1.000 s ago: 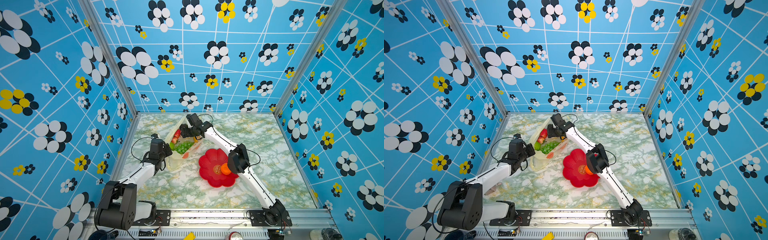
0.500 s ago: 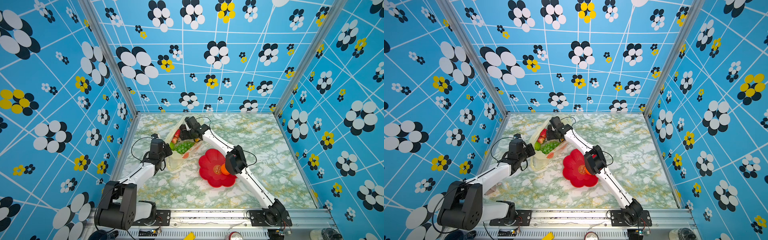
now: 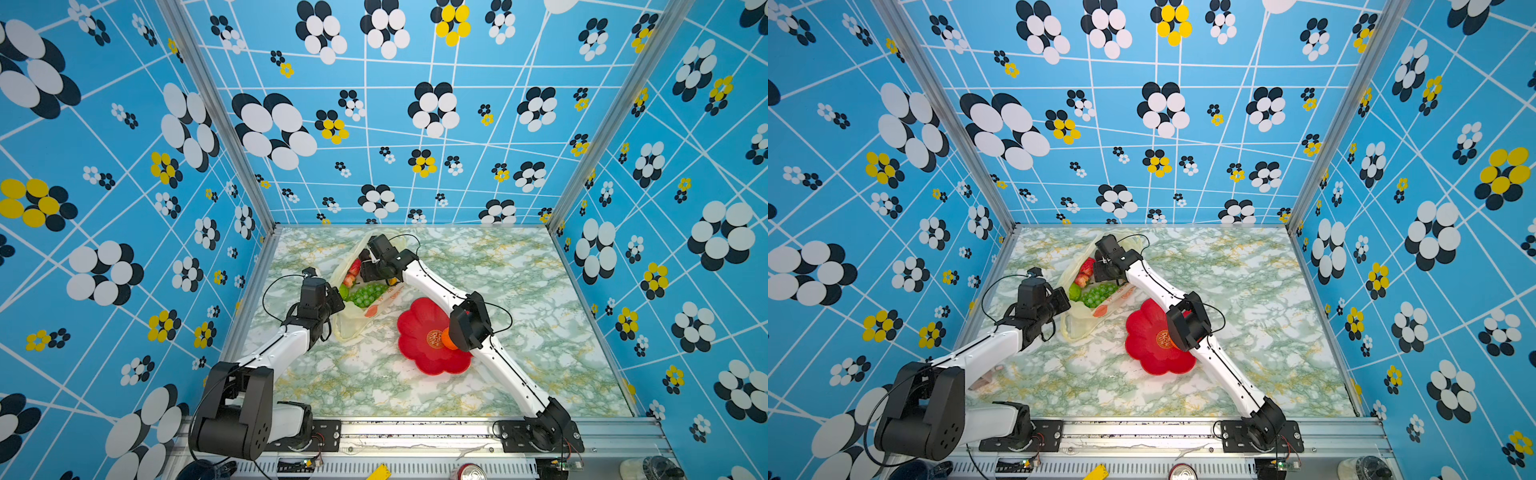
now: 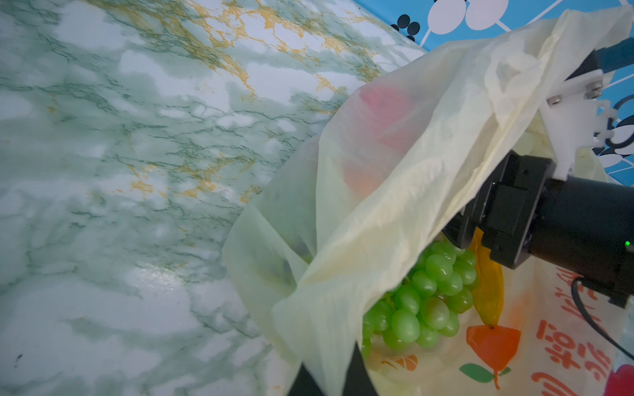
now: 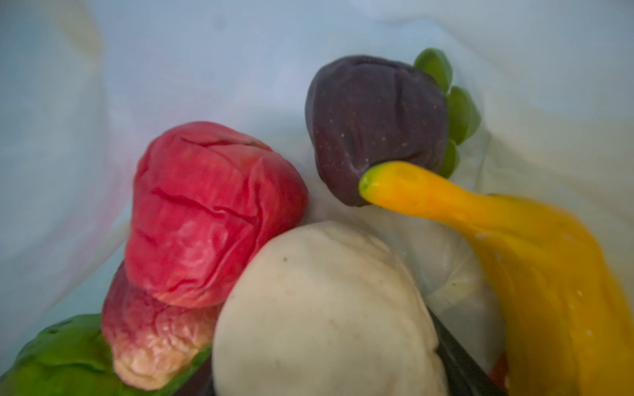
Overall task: Take fruits out of the plastic bag
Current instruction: Pick up the fruit from the plastic bag, then place the fruit on the plate.
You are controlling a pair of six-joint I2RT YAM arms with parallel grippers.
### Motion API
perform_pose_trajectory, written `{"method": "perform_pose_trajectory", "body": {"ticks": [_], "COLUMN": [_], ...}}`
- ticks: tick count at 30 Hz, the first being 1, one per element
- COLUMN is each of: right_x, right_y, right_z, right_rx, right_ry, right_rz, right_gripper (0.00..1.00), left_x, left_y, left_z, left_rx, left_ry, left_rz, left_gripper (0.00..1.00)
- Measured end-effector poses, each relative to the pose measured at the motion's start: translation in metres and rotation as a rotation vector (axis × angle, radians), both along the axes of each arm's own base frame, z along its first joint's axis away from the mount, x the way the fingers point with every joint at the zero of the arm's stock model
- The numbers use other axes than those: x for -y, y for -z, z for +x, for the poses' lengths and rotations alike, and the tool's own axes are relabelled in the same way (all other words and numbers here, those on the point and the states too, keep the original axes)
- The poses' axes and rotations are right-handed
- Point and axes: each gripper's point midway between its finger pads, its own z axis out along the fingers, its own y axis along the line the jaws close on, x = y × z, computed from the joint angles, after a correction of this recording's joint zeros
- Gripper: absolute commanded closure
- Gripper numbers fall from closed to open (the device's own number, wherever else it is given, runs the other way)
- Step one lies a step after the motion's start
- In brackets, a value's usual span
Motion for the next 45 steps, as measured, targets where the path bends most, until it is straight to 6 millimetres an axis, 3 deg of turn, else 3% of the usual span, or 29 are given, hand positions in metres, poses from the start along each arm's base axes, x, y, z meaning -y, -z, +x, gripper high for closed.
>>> {"method": "perform_pose_trajectory", "body": {"ticks": [4,12,16,24,28,33,45], "right_x": [0.002,0.007,0.014,0.044,0.075,0.121,0.199], "right_y": [-0.024,-0.105,-0.122,-0.123,-0.126,-0.128,-0.074], "right_z": [-0.006,-0.026,-0.042,-0.11,-0.14,-0.159,-0.196], "right_rx": [0.005,0.058,0.052,-0.028,-0.048,-0.064,-0.229], "right_ry": [-0.005,-0.034,-0.054,-0.151,-0.166,-0.131,-0.066], "right_rz": [-0.001,0.025,-0.007,-0.183,-0.263,-0.367,-0.634], "right_gripper": [0.4,0.42,0.43,0.44,0.44,0.44,0.42], "left_x": [0.0,0.0,0.0,0.0,0.0,0.0,0.002], "left_y": [0.002,0.009,0.009,0.009,0.006,0.003,0.003], "left_z": [0.0,0.0,0.0,0.0,0.0,0.0,-0.001], "left_rx": [-0.006,-0.025,-0.025,-0.025,-0.017,-0.008,-0.01], "left_ry": [0.0,0.0,0.0,0.0,0.0,0.0,0.01], "left_rz": [0.001,0.003,0.004,0.004,0.003,0.002,-0.005], "left_gripper": [0.99,0.99,0.99,0.99,0.99,0.99,0.99]}}
